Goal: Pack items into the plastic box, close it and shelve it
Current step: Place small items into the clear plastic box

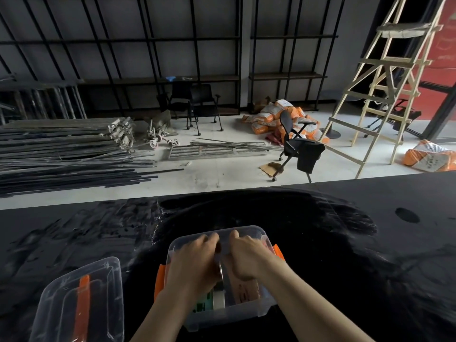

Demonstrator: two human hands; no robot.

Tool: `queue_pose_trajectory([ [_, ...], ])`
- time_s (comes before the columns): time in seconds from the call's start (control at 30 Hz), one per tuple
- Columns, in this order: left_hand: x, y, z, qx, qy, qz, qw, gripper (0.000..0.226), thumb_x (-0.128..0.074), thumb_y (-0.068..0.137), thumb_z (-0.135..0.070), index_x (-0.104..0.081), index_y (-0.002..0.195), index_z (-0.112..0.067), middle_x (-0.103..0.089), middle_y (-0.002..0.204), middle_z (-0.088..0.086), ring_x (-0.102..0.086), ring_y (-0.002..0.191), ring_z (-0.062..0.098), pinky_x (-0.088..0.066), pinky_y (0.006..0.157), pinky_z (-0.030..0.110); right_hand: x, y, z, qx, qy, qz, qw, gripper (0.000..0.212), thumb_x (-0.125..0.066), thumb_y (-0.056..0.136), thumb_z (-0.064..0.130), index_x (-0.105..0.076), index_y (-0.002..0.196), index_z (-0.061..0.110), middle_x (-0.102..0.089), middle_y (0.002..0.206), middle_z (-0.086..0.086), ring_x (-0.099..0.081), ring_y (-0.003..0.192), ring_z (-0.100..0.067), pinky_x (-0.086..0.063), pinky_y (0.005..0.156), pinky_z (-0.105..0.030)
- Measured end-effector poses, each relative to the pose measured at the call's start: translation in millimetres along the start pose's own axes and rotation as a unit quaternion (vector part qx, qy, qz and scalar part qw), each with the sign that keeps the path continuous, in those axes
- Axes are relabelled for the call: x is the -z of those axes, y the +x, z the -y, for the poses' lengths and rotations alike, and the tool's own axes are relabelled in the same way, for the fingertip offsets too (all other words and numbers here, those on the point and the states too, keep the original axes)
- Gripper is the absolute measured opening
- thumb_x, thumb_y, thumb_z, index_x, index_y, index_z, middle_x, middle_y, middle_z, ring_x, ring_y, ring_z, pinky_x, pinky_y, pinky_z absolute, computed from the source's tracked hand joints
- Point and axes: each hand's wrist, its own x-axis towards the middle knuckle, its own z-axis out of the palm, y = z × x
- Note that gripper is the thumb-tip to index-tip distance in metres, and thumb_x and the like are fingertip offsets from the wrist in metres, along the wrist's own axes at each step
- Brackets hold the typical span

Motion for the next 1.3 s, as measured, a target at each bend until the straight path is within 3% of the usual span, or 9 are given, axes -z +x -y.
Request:
queue_pose_trajectory([
  [0.13, -4.9, 1.4, 1.1, -0.061, -0.023, 0.024, 0.998, 0.058, -0.063, 0.09, -0.025, -0.044, 0.145, -0.03, -0.053, 0.145, -0.012, -0.046, 0.138, 0.014, -0.037, 0.11, 0.046, -12.2, 0.8, -1.7, -0.001, 0.002, -0.041, 0.999, 0.042, -0.058, 0.098, 0.018, -0.048, 0.136, 0.005, -0.061, 0.132, -0.016, -0.063, 0.115, -0.034, -0.045, 0.073, -0.034],
  [0.23, -10.7, 0.4, 3.8, -0.122, -0.015, 0.018, 0.992, 0.042, -0.063, 0.091, -0.025, -0.057, 0.132, -0.03, -0.058, 0.132, -0.013, -0.05, 0.129, 0.012, -0.037, 0.099, 0.024, -20.2, 12.5, -3.9, -0.05, -0.039, -0.023, 0.998, 0.048, -0.059, 0.097, 0.017, -0.045, 0.142, 0.007, -0.058, 0.138, -0.016, -0.057, 0.125, -0.034, -0.049, 0.095, -0.04],
  [0.3, -14.8, -2.4, 5.1, -0.153, -0.016, 0.024, 0.988, 0.036, -0.056, 0.093, -0.026, -0.061, 0.127, -0.036, -0.058, 0.129, -0.016, -0.049, 0.125, 0.009, -0.037, 0.099, 0.025, -26.0, 20.7, -3.2, -0.083, -0.086, 0.024, 0.993, 0.05, -0.059, 0.098, 0.022, -0.045, 0.145, 0.011, -0.051, 0.146, -0.016, -0.046, 0.136, -0.035, -0.036, 0.111, -0.045],
  [0.43, -21.6, -2.9, 6.3, -0.201, 0.014, 0.072, 0.977, 0.036, -0.045, 0.099, -0.03, -0.063, 0.129, -0.037, -0.054, 0.144, -0.017, -0.043, 0.131, 0.012, -0.033, 0.106, 0.033, -42.1, 21.6, -4.1, -0.052, -0.181, -0.046, 0.981, 0.047, -0.066, 0.093, 0.02, -0.053, 0.137, 0.009, -0.054, 0.14, -0.02, -0.049, 0.131, -0.038, -0.036, 0.112, -0.051],
  [0.53, -23.5, 0.3, 8.4, -0.221, 0.058, 0.087, 0.97, 0.037, -0.042, 0.1, -0.033, -0.063, 0.13, -0.037, -0.048, 0.15, -0.013, -0.041, 0.133, 0.017, -0.029, 0.109, 0.036, -35.2, 23.9, -6.2, -0.062, -0.169, 0.008, 0.984, 0.051, -0.064, 0.096, 0.021, -0.047, 0.142, 0.008, -0.05, 0.146, -0.021, -0.048, 0.135, -0.038, -0.035, 0.113, -0.052],
  [0.7, -33.3, 6.0, 7.3, -0.255, 0.16, 0.14, 0.943, 0.039, -0.037, 0.102, -0.04, -0.055, 0.136, -0.032, -0.049, 0.145, -0.001, -0.037, 0.135, 0.027, -0.031, 0.111, 0.044, -18.2, -0.8, -7.9, -0.011, -0.043, -0.038, 0.998, 0.038, -0.053, 0.098, 0.012, -0.044, 0.135, 0.004, -0.063, 0.126, -0.02, -0.061, 0.117, -0.041, -0.044, 0.1, -0.046],
  [0.83, -42.5, 8.8, 10.1, -0.246, 0.143, 0.137, 0.949, 0.044, -0.042, 0.101, -0.043, -0.049, 0.143, -0.032, -0.046, 0.147, 0.0, -0.034, 0.136, 0.025, -0.021, 0.116, 0.041, 5.7, -21.6, -11.1, 0.073, -0.087, -0.094, 0.989, 0.032, -0.057, 0.092, 0.007, -0.053, 0.124, 0.005, -0.067, 0.112, -0.014, -0.066, 0.101, -0.034, -0.042, 0.067, -0.03],
  [1.2, -45.3, 15.5, -5.8, -0.278, 0.168, 0.172, 0.93, 0.049, -0.033, 0.107, -0.037, -0.035, 0.155, -0.03, -0.025, 0.167, -0.004, -0.023, 0.152, 0.023, -0.005, 0.123, 0.039, 17.0, -3.7, -26.9, 0.142, -0.119, -0.202, 0.962, 0.031, -0.061, 0.087, 0.013, -0.062, 0.117, 0.021, -0.065, 0.11, 0.003, -0.059, 0.105, -0.021, -0.034, 0.074, -0.026],
  [1.3, -47.8, 16.1, -3.6, -0.284, 0.15, 0.171, 0.931, 0.049, -0.036, 0.106, -0.036, -0.035, 0.155, -0.03, -0.025, 0.167, -0.006, -0.021, 0.153, 0.021, -0.001, 0.123, 0.037, 10.8, 1.7, -30.1, 0.139, -0.109, -0.188, 0.966, 0.034, -0.061, 0.088, 0.01, -0.06, 0.121, 0.019, -0.066, 0.115, 0.002, -0.062, 0.107, -0.022, -0.045, 0.078, -0.029],
])
